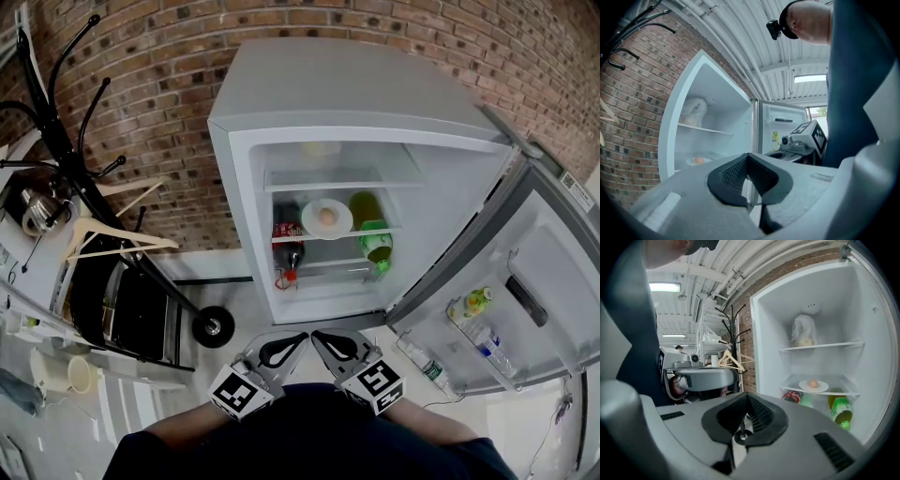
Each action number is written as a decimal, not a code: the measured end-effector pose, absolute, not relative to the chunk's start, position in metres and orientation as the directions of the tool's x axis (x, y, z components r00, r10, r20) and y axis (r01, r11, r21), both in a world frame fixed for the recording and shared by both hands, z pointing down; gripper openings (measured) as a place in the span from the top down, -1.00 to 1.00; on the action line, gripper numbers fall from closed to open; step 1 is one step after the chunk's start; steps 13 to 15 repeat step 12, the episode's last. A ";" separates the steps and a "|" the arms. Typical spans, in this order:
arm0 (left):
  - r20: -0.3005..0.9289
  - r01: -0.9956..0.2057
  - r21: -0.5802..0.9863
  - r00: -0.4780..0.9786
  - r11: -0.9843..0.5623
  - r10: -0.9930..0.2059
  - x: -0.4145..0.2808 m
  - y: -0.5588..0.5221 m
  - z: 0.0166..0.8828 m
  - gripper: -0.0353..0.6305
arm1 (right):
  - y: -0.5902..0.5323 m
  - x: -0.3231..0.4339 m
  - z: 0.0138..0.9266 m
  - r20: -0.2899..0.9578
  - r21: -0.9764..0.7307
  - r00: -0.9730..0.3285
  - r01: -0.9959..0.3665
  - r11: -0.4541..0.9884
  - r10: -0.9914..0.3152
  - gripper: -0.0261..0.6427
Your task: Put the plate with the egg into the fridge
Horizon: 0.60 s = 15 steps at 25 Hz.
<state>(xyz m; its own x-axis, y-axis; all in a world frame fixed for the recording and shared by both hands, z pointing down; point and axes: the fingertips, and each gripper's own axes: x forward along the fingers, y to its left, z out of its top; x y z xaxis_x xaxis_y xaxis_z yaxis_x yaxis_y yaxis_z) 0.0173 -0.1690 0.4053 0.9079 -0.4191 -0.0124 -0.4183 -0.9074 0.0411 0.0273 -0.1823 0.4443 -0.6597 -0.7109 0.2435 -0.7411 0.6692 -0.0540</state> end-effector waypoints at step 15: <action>-0.014 -0.415 0.042 0.909 -0.909 -0.415 0.020 -0.168 0.407 0.88 | -0.181 0.028 0.446 0.243 -0.061 -0.661 -0.741 0.669 -0.710 0.89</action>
